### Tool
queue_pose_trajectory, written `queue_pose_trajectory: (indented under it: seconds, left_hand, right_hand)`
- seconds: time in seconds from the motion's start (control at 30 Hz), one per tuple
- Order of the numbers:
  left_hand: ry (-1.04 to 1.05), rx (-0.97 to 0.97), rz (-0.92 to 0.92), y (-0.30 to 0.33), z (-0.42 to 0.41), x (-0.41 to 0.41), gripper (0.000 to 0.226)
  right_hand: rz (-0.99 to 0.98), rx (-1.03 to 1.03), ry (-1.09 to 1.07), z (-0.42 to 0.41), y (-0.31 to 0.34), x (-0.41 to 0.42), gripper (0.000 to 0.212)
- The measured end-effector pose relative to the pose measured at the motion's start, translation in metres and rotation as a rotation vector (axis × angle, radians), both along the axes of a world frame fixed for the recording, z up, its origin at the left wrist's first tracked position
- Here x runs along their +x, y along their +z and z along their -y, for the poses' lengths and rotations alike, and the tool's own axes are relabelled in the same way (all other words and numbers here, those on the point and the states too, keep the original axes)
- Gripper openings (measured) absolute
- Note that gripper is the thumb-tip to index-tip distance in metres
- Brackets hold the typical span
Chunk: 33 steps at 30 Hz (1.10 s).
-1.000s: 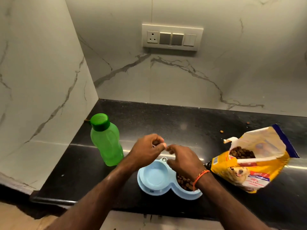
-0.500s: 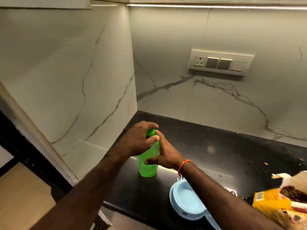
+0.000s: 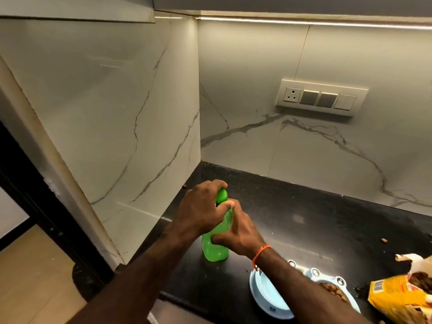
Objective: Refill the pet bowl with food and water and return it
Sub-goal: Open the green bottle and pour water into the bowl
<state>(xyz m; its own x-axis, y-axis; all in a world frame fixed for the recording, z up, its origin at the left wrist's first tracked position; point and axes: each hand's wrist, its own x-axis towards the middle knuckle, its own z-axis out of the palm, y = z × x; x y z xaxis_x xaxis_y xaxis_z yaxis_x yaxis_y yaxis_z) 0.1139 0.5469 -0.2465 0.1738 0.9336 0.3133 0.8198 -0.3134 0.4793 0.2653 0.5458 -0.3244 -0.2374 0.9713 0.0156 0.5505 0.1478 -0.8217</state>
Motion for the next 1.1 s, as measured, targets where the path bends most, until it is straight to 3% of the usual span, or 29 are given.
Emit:
queue_pose_trajectory:
  seconds: [0.13, 0.3, 0.43, 0.53, 0.6, 0.8, 0.97, 1.03, 1.1]
  left_hand:
    - [0.083, 0.040, -0.021, 0.001, 0.012, 0.010, 0.056]
    - [0.324, 0.024, 0.029, 0.009, 0.025, 0.019, 0.058]
    - [0.198, -0.024, 0.029, 0.023, 0.032, 0.010, 0.055]
    - [-0.060, -0.220, -0.034, 0.045, 0.035, 0.006, 0.056]
    - [-0.120, -0.282, -0.092, 0.058, 0.036, 0.002, 0.059]
    - [-0.041, -0.197, -0.090, 0.070, 0.031, -0.008, 0.040]
    - [0.135, -0.144, -0.152, 0.053, 0.023, -0.001, 0.072]
    - [0.226, -0.142, -0.142, 0.046, 0.023, 0.004, 0.077]
    - [0.191, -0.172, -0.091, 0.039, 0.024, 0.010, 0.073]
  right_hand:
    - [0.007, 0.017, -0.125, 0.012, -0.004, -0.014, 0.076]
    - [0.105, 0.127, -0.295, 0.029, 0.006, -0.035, 0.095]
    - [0.136, 0.166, -0.284, 0.035, 0.018, -0.027, 0.090]
    - [0.124, 0.174, -0.291, 0.039, 0.023, -0.022, 0.077]
    - [0.108, 0.145, -0.290, 0.045, 0.025, -0.019, 0.076]
    - [0.108, 0.153, -0.310, 0.059, 0.019, -0.013, 0.075]
    - [0.136, 0.102, -0.318, 0.065, 0.024, -0.010, 0.081]
    - [0.145, 0.104, -0.321, 0.066, 0.027, -0.011, 0.083]
    - [0.148, 0.122, -0.308, 0.067, 0.031, -0.014, 0.086]
